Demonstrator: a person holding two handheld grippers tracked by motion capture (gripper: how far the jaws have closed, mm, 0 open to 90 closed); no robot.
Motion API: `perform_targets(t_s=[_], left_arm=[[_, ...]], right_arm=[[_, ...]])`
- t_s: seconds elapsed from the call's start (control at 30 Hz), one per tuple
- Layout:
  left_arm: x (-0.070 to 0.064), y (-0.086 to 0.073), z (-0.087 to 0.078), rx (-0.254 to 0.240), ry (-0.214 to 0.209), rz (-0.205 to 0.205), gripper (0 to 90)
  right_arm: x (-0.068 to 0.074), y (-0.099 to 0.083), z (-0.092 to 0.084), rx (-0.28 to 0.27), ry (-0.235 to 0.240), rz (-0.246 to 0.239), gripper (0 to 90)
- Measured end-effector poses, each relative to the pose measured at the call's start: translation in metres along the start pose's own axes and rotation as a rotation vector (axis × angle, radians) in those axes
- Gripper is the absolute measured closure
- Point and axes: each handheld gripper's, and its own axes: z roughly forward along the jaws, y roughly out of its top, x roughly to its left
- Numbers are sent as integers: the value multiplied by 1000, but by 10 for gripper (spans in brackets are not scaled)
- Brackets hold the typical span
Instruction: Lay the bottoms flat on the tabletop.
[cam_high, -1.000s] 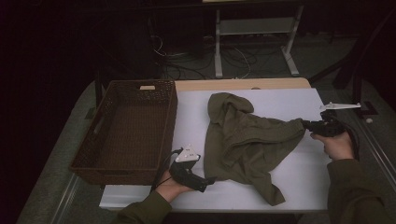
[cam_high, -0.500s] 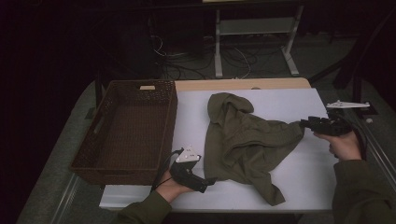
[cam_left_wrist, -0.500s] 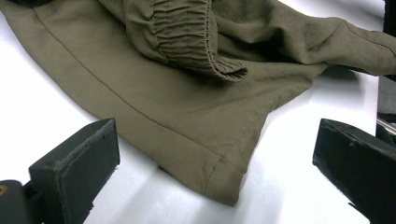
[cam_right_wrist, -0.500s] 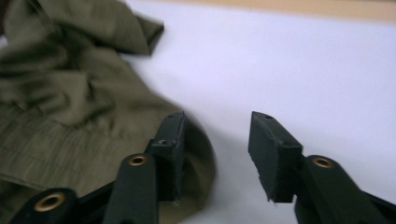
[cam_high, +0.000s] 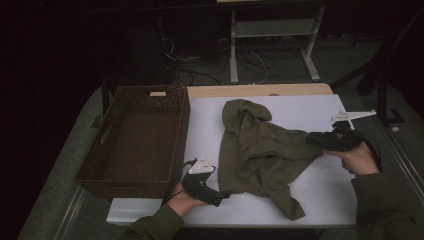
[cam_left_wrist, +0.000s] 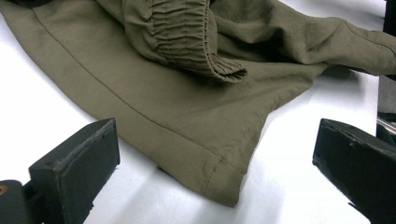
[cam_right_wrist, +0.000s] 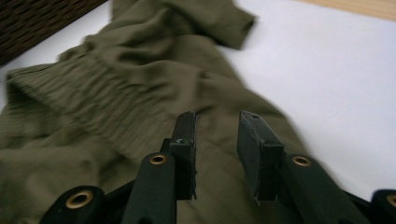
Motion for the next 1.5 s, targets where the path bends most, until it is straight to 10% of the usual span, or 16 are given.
perform_targets(t_s=[0.53,0.9,1.3,1.5], left_arm=[[-1,0,0,2,-2,5,0],[-1,0,1,5,-2,5,0],[-1,0,1,7,-1,4,0],[-1,0,2,8,-2,4,0]], right_arm=[[58,4,38,63,146,-127,377],[77,-1,63,105,68,-212,267],[73,3,58,15,47,-179,739],[60,8,50,-11,47,-128,815]])
